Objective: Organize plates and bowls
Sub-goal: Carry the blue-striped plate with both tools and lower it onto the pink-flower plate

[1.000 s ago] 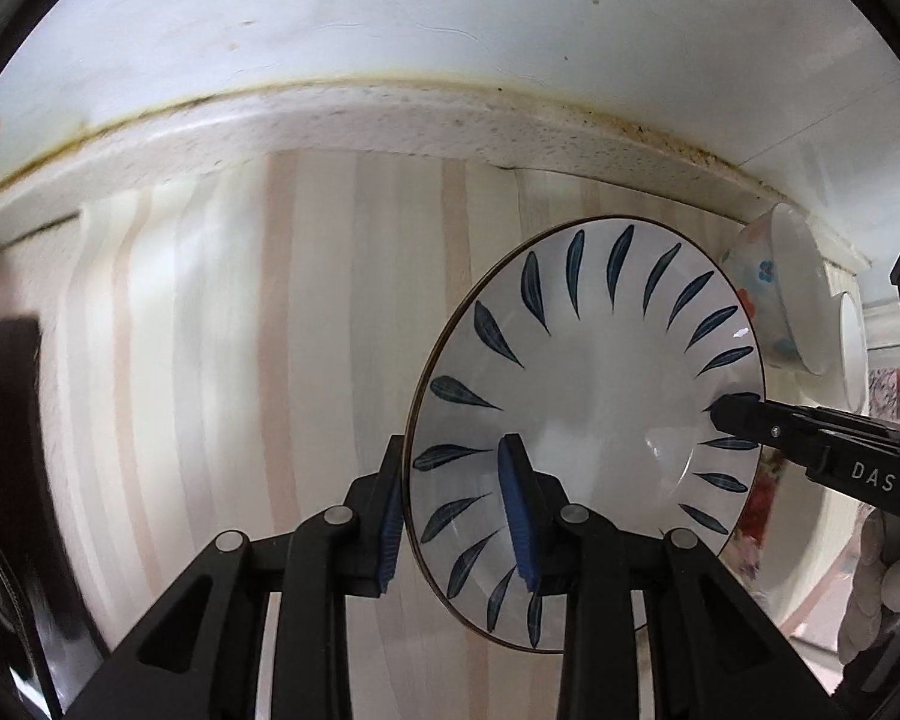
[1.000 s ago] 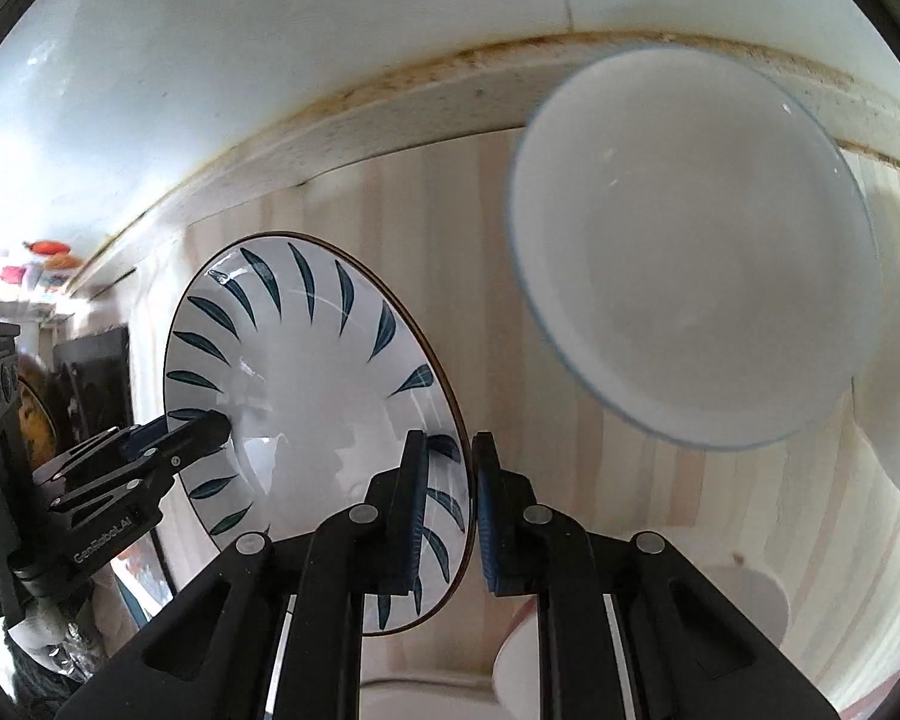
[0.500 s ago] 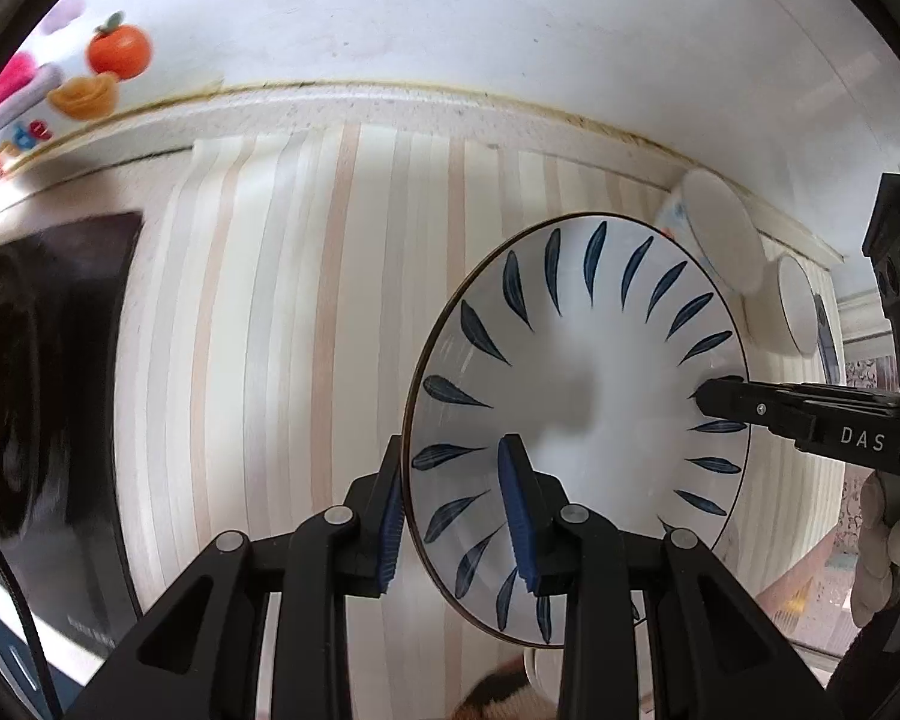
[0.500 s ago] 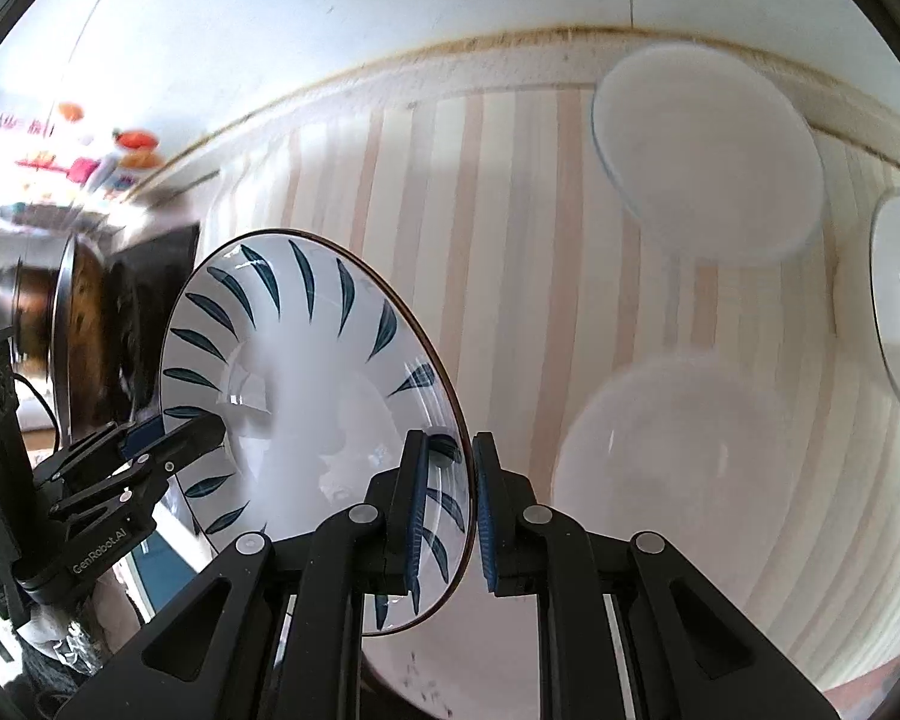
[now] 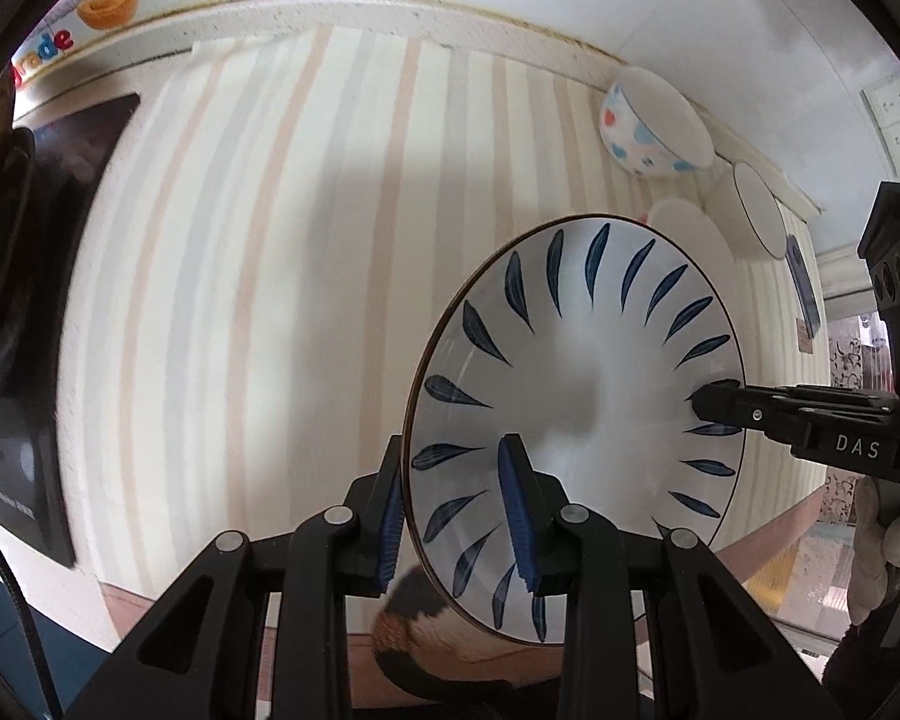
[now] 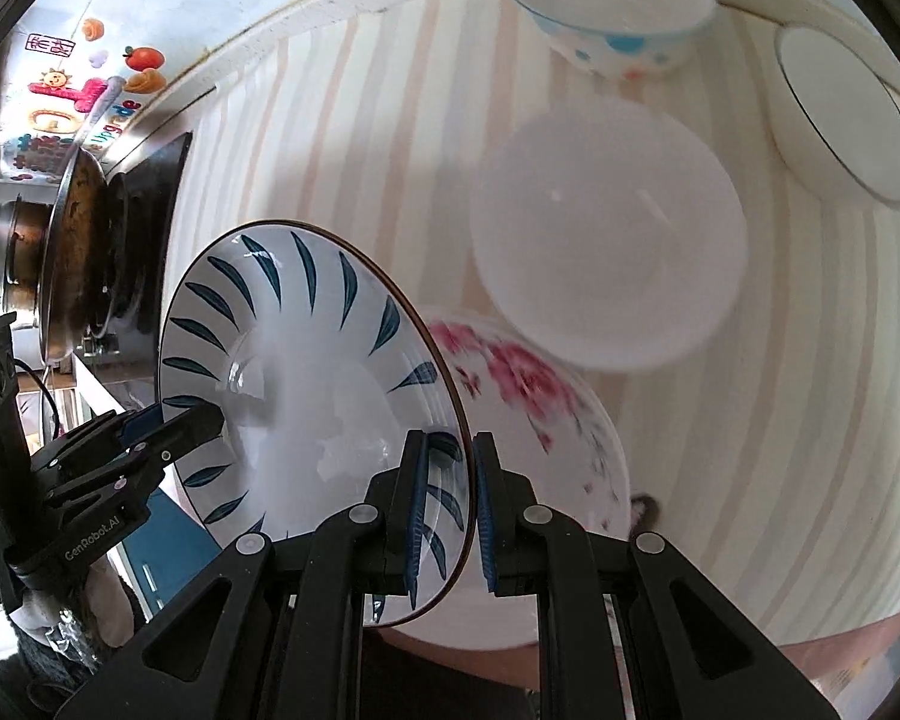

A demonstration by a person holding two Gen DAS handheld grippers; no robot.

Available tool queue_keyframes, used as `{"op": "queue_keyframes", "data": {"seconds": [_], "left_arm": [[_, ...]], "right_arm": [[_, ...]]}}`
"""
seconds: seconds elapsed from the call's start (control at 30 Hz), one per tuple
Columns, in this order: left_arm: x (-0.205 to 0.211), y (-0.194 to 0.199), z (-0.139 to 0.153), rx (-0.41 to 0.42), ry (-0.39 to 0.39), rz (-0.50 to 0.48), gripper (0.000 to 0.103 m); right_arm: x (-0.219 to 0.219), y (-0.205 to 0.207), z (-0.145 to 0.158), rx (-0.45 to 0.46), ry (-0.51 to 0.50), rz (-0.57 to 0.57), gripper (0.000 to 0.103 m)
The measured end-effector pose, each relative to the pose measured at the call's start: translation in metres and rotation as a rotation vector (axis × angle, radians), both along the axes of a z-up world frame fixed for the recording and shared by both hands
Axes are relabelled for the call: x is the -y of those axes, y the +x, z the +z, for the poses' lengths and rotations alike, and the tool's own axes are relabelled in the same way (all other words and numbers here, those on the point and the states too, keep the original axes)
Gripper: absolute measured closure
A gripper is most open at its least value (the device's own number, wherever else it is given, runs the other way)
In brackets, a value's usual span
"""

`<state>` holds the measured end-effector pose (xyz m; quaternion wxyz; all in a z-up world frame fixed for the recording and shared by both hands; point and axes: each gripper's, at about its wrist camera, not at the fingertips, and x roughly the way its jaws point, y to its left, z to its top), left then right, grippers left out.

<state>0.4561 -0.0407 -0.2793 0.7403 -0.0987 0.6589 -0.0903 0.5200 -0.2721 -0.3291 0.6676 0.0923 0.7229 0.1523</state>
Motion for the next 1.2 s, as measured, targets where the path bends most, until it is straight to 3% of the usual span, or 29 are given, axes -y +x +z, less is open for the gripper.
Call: {"op": "queue_keyframes", "data": {"seconds": [0.5,0.77,1.2], "left_arm": [[0.047,-0.01,-0.04,-0.08,0.031,-0.091,0.076],[0.061,-0.009,-0.052,-0.097,0.069,-0.132,0.076],[0.059,-0.012,-0.053,-0.085,0.072,-0.121,0.075]], "right_arm": [[0.061,-0.053,-0.04,-0.062,-0.031,-0.046,0.087],[0.056,-0.057,-0.058,-0.082,-0.042,-0.065,0.087],[0.056,-0.057,-0.058,-0.072,-0.024,-0.068,0.087]]}}
